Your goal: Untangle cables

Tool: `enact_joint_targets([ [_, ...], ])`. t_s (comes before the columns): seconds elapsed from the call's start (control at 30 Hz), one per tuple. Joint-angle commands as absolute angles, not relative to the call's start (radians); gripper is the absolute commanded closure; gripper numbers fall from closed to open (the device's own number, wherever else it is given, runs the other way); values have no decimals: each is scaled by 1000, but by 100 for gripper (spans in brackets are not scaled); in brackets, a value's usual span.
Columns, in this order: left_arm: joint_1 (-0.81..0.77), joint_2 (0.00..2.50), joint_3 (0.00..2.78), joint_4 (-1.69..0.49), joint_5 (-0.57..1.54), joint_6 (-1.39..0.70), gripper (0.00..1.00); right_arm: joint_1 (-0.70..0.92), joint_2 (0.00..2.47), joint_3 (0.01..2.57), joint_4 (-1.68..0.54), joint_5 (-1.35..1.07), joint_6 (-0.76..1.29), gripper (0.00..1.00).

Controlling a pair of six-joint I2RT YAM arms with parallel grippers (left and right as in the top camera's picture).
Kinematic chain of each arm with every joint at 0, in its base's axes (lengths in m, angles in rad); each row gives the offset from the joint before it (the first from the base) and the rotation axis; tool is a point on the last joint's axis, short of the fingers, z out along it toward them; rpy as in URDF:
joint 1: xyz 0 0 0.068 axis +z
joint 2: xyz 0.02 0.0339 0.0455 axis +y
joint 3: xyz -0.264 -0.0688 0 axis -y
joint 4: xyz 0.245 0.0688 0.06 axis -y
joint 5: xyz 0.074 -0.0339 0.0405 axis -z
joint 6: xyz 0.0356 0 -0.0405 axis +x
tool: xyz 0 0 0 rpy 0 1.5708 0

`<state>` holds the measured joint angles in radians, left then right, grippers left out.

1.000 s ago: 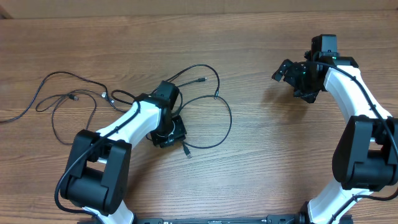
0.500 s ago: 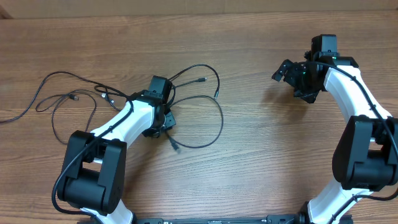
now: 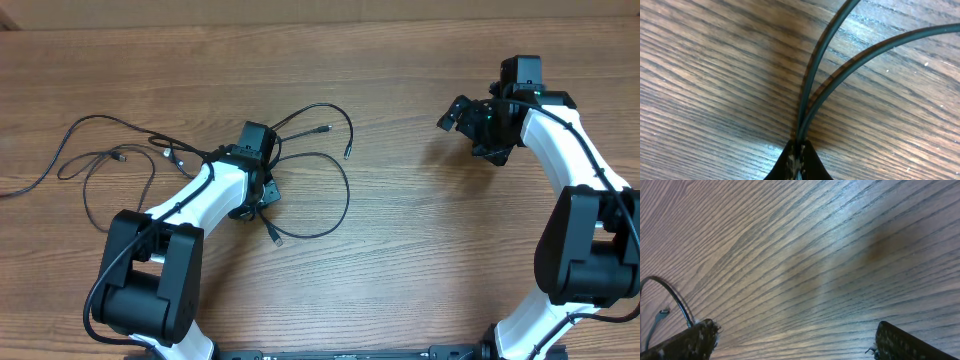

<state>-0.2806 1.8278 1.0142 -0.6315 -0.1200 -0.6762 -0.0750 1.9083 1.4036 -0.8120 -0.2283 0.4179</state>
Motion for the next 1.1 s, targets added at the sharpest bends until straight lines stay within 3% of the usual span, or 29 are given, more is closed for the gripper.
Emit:
enact_joint_targets([
  [0.0,-264,1957,907,-675,-77,-628,96,-74,1884,1420,-810,-225,419,0],
  [0.4,-265,1435,923,-766,32,-627,96,-74,1884,1420,-810,-225,419,0],
  [0.73,-265,1005,923,-570,72,-585,96,-74,1884,1420,-810,-225,419,0],
  [1.07,-265,966,923,-495,65,-478,96,-74,1884,1420,-810,-225,419,0],
])
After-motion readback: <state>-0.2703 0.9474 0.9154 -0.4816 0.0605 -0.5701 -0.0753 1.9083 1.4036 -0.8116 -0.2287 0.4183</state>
